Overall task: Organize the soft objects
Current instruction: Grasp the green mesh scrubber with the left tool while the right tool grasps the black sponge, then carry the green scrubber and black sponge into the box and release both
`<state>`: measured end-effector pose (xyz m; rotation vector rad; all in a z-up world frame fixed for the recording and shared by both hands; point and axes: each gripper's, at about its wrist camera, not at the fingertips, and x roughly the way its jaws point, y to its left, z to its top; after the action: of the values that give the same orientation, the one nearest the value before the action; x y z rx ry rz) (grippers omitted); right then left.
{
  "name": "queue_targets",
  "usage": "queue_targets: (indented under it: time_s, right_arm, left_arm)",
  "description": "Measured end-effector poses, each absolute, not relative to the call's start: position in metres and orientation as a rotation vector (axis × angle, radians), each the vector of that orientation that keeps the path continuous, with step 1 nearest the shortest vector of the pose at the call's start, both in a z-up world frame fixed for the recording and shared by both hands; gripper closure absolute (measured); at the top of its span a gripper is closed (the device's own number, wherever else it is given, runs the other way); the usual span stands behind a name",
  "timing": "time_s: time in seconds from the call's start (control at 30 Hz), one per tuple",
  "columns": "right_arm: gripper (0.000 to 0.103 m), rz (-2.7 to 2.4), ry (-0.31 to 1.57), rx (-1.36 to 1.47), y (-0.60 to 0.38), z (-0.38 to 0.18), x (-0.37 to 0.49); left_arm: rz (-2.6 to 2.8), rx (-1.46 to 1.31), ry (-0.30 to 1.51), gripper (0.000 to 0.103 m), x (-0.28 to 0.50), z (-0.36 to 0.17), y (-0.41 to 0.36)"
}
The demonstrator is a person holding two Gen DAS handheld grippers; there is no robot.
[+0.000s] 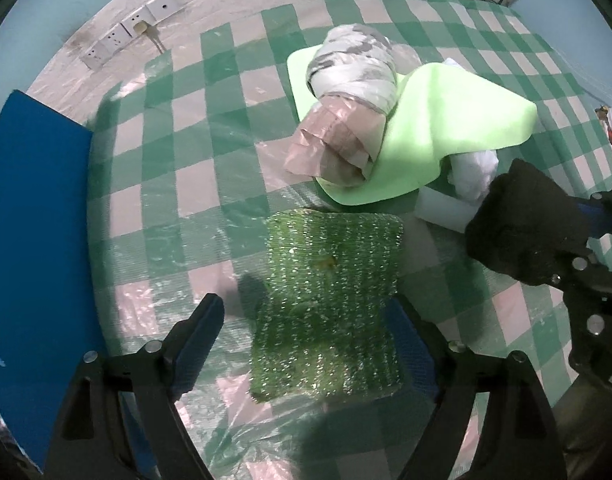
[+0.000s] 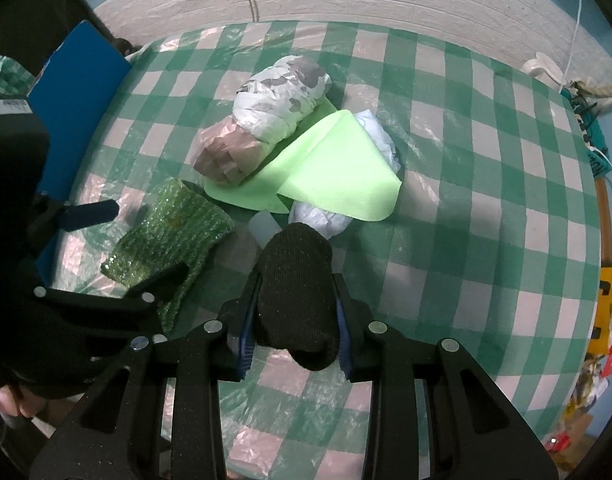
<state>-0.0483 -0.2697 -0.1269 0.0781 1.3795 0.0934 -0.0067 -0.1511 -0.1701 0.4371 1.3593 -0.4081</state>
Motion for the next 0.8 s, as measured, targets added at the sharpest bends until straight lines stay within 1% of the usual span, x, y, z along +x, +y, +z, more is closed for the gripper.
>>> queue_targets:
  time_s: [0.17, 0.23, 0.27, 0.3, 0.37, 0.4, 0.43, 0.47, 0.53, 0.8]
  right_arm:
    - [0.072, 0.093, 1.372, 0.079, -0.271, -0.124, -0.047]
    - [0.072, 0.094, 1.368, 0.079, -0.271, -0.122, -0.047]
    - [0.072, 0.094, 1.367, 0.079, -0.272, -0.121, -0.048]
    - [0.072, 0.094, 1.365, 0.08, -0.272, -0.121, -0.048]
    - [0.072, 0.097, 1.363, 0.08, -0.272, -0.12, -0.049]
    - [0.072, 0.096, 1.362, 0.08, -0.272, -0.12, -0.049]
    - [0.072, 0.096, 1.361, 0.08, -0.272, -0.119, -0.049]
    - [0.072, 0.097, 1.359, 0.081, -0.271, -0.119, -0.049]
    - [0.072, 0.096, 1.356, 0.082, -0.271, -0.118, -0.048]
    - [0.072, 0.1, 1.334, 0.076, -0.268, -0.109, -0.047]
  left_arm:
    - [-0.427, 0.456, 1.367, 0.018, -0.013, -0.175, -0.157]
    - [-0.439, 0.475, 1.356, 0.022, -0.018, -0.177, -0.16]
    - [-0.447, 0.471, 1.345, 0.029, -0.021, -0.175, -0.161]
    - [-0.456, 0.47, 1.341, 0.033, -0.023, -0.173, -0.161]
    - [-0.485, 0.462, 1.343, 0.049, -0.026, -0.171, -0.164]
    - [-0.491, 0.462, 1.341, 0.055, -0.027, -0.17, -0.164]
    - [-0.498, 0.467, 1.336, 0.064, -0.029, -0.168, -0.165]
    - [-0.503, 0.473, 1.334, 0.069, -0.031, -0.167, -0.166]
    - [-0.508, 0.488, 1.327, 0.077, -0.035, -0.166, -0.168]
    - [-0.502, 0.499, 1.288, 0.08, -0.037, -0.153, -0.157]
